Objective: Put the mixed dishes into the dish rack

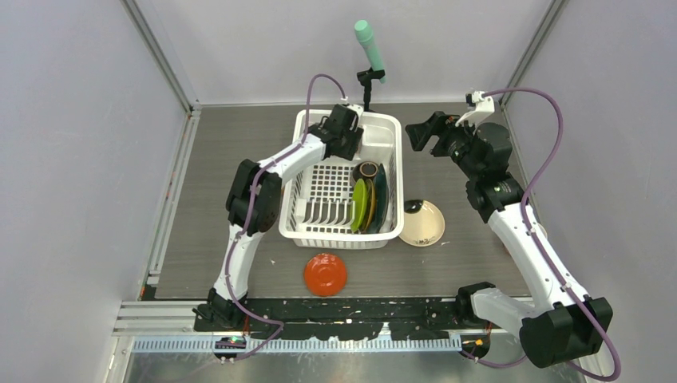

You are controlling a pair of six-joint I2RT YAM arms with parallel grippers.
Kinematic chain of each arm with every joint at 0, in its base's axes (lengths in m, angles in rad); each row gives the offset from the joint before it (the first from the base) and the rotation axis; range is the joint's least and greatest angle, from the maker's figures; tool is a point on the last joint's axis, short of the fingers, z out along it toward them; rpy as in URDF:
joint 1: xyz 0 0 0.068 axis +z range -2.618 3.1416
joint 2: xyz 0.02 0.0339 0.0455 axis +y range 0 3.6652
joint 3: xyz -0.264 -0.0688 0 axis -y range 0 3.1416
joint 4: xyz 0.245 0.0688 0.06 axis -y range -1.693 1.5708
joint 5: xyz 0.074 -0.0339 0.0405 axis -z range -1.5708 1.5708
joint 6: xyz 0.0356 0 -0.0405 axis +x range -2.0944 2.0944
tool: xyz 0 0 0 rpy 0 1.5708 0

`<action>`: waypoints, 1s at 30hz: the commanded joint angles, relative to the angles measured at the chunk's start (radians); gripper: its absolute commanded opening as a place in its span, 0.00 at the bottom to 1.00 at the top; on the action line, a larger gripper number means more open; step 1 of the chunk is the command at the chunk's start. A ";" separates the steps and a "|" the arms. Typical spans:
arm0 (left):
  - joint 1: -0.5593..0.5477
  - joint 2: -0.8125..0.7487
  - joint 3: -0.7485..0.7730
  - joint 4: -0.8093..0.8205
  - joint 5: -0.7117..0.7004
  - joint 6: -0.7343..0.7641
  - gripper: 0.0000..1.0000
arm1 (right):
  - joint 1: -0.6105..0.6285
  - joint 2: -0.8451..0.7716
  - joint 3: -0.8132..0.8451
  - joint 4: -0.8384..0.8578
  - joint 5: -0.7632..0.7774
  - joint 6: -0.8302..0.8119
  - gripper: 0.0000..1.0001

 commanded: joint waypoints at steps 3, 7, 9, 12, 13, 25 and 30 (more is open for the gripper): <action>0.007 -0.029 0.038 0.034 -0.100 0.071 0.53 | -0.006 0.006 0.013 0.051 -0.019 0.009 0.90; 0.007 -0.055 0.023 0.032 -0.091 0.070 0.51 | -0.007 0.011 0.017 0.050 -0.024 0.010 0.90; 0.007 -0.073 0.010 0.031 -0.088 0.073 0.56 | -0.007 0.015 0.020 0.047 -0.029 0.012 0.90; 0.008 -0.095 -0.001 0.023 -0.125 0.090 0.59 | -0.007 0.019 0.023 0.045 -0.034 0.013 0.90; 0.008 -0.103 -0.005 0.021 -0.138 0.095 0.60 | -0.007 0.020 0.024 0.045 -0.037 0.014 0.90; 0.026 -0.130 -0.006 -0.001 -0.196 0.134 0.57 | -0.007 0.031 0.038 0.043 -0.055 0.024 0.90; 0.042 -0.104 0.013 -0.037 -0.212 0.126 0.53 | -0.007 0.030 0.043 0.041 -0.059 0.025 0.90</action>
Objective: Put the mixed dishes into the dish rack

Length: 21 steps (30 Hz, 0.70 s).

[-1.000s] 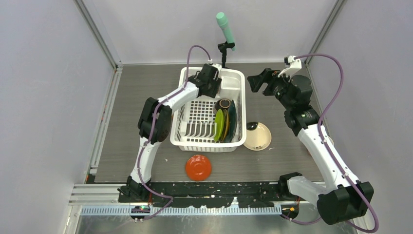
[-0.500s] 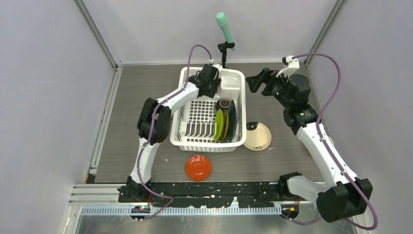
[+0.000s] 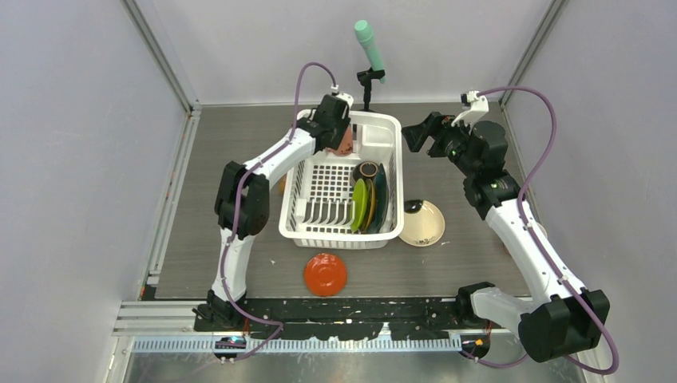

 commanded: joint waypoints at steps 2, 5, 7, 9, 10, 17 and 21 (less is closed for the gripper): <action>0.020 -0.010 0.020 0.001 -0.052 0.005 0.53 | -0.006 -0.001 0.048 0.037 -0.013 0.006 0.90; 0.023 -0.013 0.014 0.030 -0.047 0.002 0.53 | -0.006 0.003 0.054 0.036 -0.016 0.007 0.90; 0.023 -0.019 0.017 0.035 -0.032 -0.001 0.53 | -0.006 0.004 0.057 0.034 -0.018 0.008 0.90; 0.023 -0.035 0.011 0.045 -0.007 -0.002 0.53 | -0.006 0.004 0.060 0.030 -0.018 0.007 0.90; 0.022 -0.045 0.008 0.048 0.006 -0.002 0.52 | -0.006 0.004 0.063 0.026 -0.018 0.007 0.90; 0.014 -0.145 -0.017 0.017 0.175 -0.055 0.61 | -0.007 0.027 0.130 -0.103 0.005 0.014 0.91; 0.002 -0.208 -0.031 -0.017 0.198 -0.086 0.68 | -0.010 0.036 0.206 -0.274 0.081 0.059 0.97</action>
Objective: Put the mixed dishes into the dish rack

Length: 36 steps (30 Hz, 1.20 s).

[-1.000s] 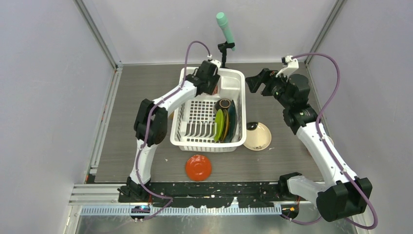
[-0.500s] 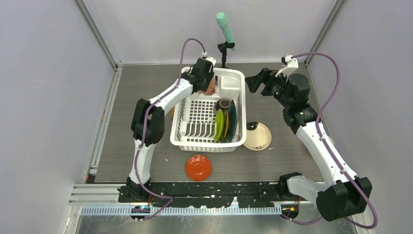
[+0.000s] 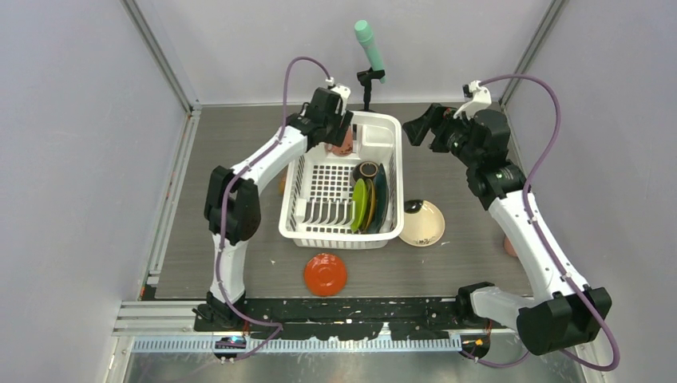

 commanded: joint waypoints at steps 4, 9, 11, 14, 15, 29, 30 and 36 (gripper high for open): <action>-0.022 -0.213 -0.018 -0.077 0.079 -0.103 0.72 | -0.008 -0.005 0.191 -0.400 0.246 0.195 1.00; -0.023 -0.325 -0.045 -0.211 0.130 -0.262 0.75 | -0.008 0.001 0.342 -0.818 0.592 0.364 1.00; -0.021 -0.385 -0.073 -0.266 0.148 -0.291 0.82 | -0.008 -0.015 0.368 -0.935 0.723 0.434 1.00; 0.008 -0.471 -0.148 -0.311 0.231 -0.351 0.93 | -0.008 -0.098 0.322 -0.950 0.726 0.508 1.00; 0.027 -0.504 -0.191 -0.304 0.294 -0.386 0.96 | -0.008 -0.119 0.301 -0.933 0.701 0.519 1.00; 0.159 -0.925 -0.501 -0.415 0.556 -0.465 0.97 | -0.009 -0.376 0.094 -0.789 0.383 0.342 1.00; 0.159 -0.945 -0.505 -0.445 0.527 -0.446 0.97 | -0.009 -0.384 0.093 -0.794 0.405 0.356 1.00; 0.159 -1.100 -0.623 -0.478 0.396 -0.416 0.97 | -0.011 -0.232 0.200 -1.123 0.795 0.509 0.98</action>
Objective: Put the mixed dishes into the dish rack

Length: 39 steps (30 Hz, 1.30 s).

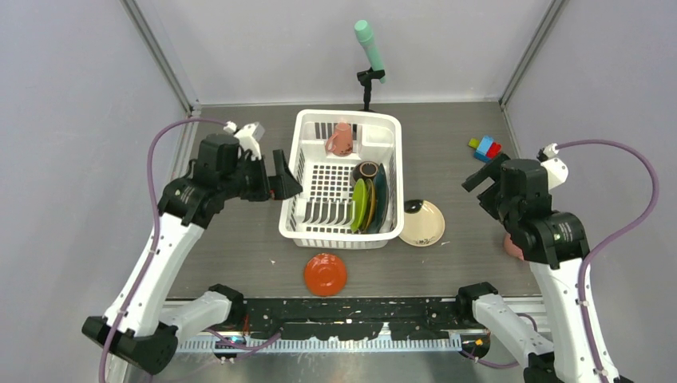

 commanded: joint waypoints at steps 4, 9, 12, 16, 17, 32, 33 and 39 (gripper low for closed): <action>0.002 -0.147 -0.132 -0.074 -0.163 0.023 0.99 | -0.050 0.245 0.156 -0.369 0.384 0.176 0.98; 0.002 -0.194 -0.171 -0.095 -0.151 0.057 1.00 | -0.249 0.280 0.162 -0.394 0.296 0.146 0.97; 0.002 -0.238 -0.192 -0.108 -0.158 0.071 0.99 | -0.379 0.283 0.129 -0.382 0.254 0.105 0.97; 0.002 -0.296 -0.221 -0.110 -0.158 0.080 0.98 | -0.496 0.269 0.054 -0.295 0.178 0.046 0.95; 0.002 -0.304 -0.228 -0.110 -0.157 0.080 0.98 | -0.524 0.270 0.046 -0.281 0.164 0.036 0.94; 0.002 -0.457 -0.360 -0.005 -0.030 0.115 0.95 | -0.633 0.465 -0.040 -0.011 0.016 -0.009 0.72; 0.002 -0.466 -0.361 0.003 -0.025 0.121 0.95 | -0.636 0.487 -0.039 0.002 0.021 -0.008 0.72; 0.002 -0.503 -0.373 0.041 -0.006 0.124 0.96 | -0.641 0.570 -0.084 0.066 0.107 0.013 0.71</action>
